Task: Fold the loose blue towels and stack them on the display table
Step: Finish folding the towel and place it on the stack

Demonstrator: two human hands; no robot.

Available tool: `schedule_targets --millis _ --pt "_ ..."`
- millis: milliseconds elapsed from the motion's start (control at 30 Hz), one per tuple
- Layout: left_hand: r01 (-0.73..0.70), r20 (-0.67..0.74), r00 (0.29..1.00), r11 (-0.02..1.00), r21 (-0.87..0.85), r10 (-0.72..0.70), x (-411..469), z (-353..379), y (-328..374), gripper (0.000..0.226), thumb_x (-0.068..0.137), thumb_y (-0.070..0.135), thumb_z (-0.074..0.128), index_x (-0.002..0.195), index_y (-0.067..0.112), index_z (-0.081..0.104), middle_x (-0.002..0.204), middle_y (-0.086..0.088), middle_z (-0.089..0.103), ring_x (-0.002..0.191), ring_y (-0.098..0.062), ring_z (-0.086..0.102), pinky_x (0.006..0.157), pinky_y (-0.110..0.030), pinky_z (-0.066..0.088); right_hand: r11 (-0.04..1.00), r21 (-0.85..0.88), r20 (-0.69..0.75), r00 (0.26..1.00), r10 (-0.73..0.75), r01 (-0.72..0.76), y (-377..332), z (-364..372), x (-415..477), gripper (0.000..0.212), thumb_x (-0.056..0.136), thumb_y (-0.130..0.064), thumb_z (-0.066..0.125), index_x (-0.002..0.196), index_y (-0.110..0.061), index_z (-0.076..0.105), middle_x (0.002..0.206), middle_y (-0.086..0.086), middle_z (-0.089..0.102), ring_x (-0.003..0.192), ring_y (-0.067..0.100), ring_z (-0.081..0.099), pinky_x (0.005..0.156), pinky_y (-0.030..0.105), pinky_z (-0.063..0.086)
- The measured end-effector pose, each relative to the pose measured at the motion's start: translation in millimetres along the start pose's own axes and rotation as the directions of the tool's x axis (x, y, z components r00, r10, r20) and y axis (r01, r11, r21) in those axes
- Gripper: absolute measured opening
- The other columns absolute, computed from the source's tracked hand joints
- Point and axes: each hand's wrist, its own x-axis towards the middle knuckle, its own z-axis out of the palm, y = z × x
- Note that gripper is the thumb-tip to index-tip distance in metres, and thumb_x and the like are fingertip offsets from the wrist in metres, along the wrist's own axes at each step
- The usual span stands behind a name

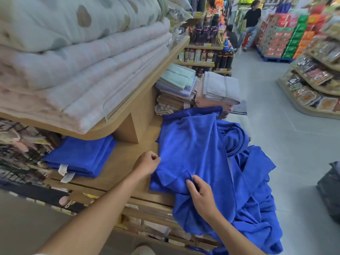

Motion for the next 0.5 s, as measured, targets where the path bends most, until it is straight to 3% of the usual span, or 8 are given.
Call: schedule_targets --millis 67,133,233,300,333,400,433,500 --pt "-0.051 0.048 0.997 0.998 -0.042 0.053 -20 -6 -2 0.011 0.087 0.030 0.068 0.077 0.024 0.065 0.079 0.010 0.069 0.081 -0.016 0.066 0.080 -0.033 0.052 1.000 0.030 -0.010 1.000 -0.008 0.008 -1 -2 -1 0.041 0.103 -0.025 0.056 0.067 -0.033 0.040 0.064 -0.013 0.036 0.061 0.005 0.034 0.057 0.022 0.030" --pt "-0.088 0.193 0.977 0.996 -0.025 0.091 -47 -12 -8 0.010 0.080 0.033 0.069 0.071 0.029 0.066 0.069 0.014 0.067 0.067 -0.005 0.061 0.071 -0.030 0.051 0.998 0.061 -0.022 1.000 -0.021 0.023 -2 -3 -3 0.039 0.100 -0.026 0.057 0.066 -0.029 0.038 0.064 -0.012 0.034 0.060 0.007 0.033 0.056 0.022 0.029" --pt "-0.137 0.496 0.864 0.988 0.074 0.083 -82 -23 -14 0.009 0.075 0.041 0.068 0.070 0.033 0.068 0.063 0.019 0.065 0.057 0.004 0.054 0.064 -0.024 0.047 0.997 0.065 -0.015 0.999 -0.035 0.036 -2 -5 -5 0.034 0.096 -0.023 0.057 0.065 -0.023 0.041 0.064 -0.010 0.037 0.061 0.007 0.035 0.057 0.024 0.029" --pt "-0.118 0.575 0.817 0.989 0.089 0.046 -85 -31 -15 0.021 0.085 0.043 0.068 0.076 0.024 0.071 0.068 0.014 0.066 0.059 -0.001 0.056 0.065 -0.026 0.047 0.999 0.041 0.026 0.999 -0.031 0.030 0 -4 -6 0.034 0.098 -0.015 0.059 0.067 -0.022 0.046 0.063 -0.010 0.041 0.061 0.006 0.038 0.057 0.025 0.029" --pt "-0.077 0.547 0.837 0.996 0.048 0.039 -79 -34 -13 0.026 0.092 0.040 0.066 0.080 0.018 0.073 0.072 0.009 0.068 0.061 -0.005 0.057 0.066 -0.028 0.049 0.999 0.029 0.045 0.999 -0.028 0.026 0 -4 -6 0.036 0.099 -0.011 0.059 0.067 -0.023 0.048 0.064 -0.011 0.041 0.062 0.005 0.038 0.057 0.025 0.029" --pt "0.024 0.336 0.942 0.998 -0.051 -0.006 -55 -41 -7 0.024 0.100 0.027 0.060 0.089 0.008 0.070 0.083 -0.004 0.071 0.064 -0.013 0.062 0.071 -0.032 0.054 0.999 0.018 0.069 0.997 -0.028 0.027 -1 -2 -6 0.040 0.099 -0.010 0.059 0.065 -0.028 0.047 0.063 -0.012 0.041 0.062 0.004 0.037 0.057 0.025 0.029" --pt "0.058 0.193 0.980 0.997 -0.057 -0.046 -37 -43 -6 0.019 0.100 0.022 0.059 0.094 0.007 0.069 0.090 -0.009 0.072 0.072 -0.020 0.066 0.077 -0.036 0.056 1.000 0.010 0.074 0.997 -0.030 0.029 -2 -1 -6 0.039 0.098 -0.014 0.059 0.065 -0.029 0.046 0.063 -0.011 0.040 0.062 0.004 0.037 0.057 0.026 0.029" --pt "0.117 -0.015 0.993 0.993 -0.014 -0.117 -6 -47 -2 0.018 0.098 0.020 0.058 0.108 0.009 0.068 0.109 -0.011 0.072 0.099 -0.030 0.068 0.092 -0.041 0.055 1.000 -0.006 0.080 0.996 -0.025 0.026 -3 0 -6 0.033 0.095 -0.022 0.058 0.065 -0.027 0.046 0.063 -0.011 0.039 0.062 0.005 0.037 0.058 0.030 0.029"
